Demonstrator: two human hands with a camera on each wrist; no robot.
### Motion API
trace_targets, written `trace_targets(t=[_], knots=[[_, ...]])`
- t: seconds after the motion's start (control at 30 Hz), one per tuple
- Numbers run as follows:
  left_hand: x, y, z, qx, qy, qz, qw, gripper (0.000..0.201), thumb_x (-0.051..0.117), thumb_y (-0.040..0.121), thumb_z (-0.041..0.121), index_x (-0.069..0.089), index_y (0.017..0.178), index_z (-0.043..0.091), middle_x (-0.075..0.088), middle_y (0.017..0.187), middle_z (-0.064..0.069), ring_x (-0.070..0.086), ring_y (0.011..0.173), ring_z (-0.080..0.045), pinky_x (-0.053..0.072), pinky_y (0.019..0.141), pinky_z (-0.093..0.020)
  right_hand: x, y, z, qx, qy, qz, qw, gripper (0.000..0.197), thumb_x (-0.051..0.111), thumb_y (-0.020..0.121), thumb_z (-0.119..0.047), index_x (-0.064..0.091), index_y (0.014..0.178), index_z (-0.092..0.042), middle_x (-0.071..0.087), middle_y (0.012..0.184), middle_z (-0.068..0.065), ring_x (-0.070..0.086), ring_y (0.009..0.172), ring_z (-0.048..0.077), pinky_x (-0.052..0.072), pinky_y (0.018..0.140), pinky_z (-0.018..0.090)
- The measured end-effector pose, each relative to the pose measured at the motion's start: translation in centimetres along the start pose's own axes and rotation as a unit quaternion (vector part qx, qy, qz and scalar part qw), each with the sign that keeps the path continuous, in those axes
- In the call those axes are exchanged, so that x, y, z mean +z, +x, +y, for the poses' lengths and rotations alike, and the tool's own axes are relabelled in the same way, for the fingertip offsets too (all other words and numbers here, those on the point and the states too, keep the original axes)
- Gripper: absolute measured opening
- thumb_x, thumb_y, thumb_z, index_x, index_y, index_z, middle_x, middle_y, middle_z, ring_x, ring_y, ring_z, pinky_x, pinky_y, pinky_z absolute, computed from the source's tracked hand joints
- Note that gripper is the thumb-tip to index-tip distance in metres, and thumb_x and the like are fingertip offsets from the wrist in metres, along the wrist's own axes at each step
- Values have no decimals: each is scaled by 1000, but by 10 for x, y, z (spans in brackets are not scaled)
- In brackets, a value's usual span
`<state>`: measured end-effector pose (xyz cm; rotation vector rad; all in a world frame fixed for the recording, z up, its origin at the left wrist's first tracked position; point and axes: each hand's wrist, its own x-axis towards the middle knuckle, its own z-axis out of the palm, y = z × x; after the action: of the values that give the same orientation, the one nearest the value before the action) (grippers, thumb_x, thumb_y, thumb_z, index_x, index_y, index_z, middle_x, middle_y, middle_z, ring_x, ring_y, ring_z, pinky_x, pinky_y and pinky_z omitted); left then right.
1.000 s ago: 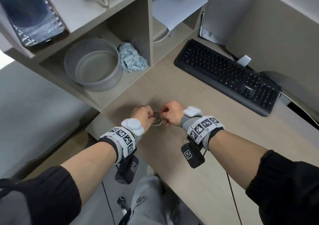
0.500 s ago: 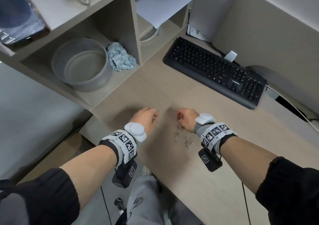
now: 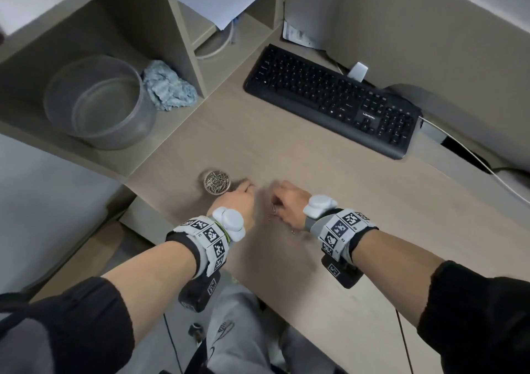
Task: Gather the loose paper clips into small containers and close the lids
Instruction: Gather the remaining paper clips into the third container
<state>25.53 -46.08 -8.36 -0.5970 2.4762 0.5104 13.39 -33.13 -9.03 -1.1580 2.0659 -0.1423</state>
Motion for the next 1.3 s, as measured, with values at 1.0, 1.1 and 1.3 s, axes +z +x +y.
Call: trace_targets(t=[1.0, 1.1, 1.3], knots=[[23, 3, 30, 61, -45, 23, 997, 57, 70, 83, 22, 43, 134, 25, 45, 121, -3, 61, 94, -33, 51, 72, -41, 13, -32, 17, 67, 31, 25, 997, 39, 63, 87, -31, 47, 119, -13, 63, 110, 11, 60, 96, 32, 37, 69, 32], [22, 5, 23, 99, -16, 10, 995, 58, 69, 84, 22, 42, 135, 31, 43, 123, -2, 63, 89, -33, 54, 73, -40, 17, -31, 14, 76, 23, 15, 997, 51, 67, 84, -38, 44, 123, -12, 62, 109, 8, 61, 96, 31, 37, 69, 32], [22, 13, 16, 130, 8, -7, 992, 39, 64, 85, 17, 51, 121, 26, 43, 118, -1, 61, 88, -31, 50, 71, -36, 16, -25, 11, 84, 14, 6, 996, 28, 57, 91, -22, 48, 115, -9, 63, 109, 15, 61, 95, 36, 40, 69, 34]])
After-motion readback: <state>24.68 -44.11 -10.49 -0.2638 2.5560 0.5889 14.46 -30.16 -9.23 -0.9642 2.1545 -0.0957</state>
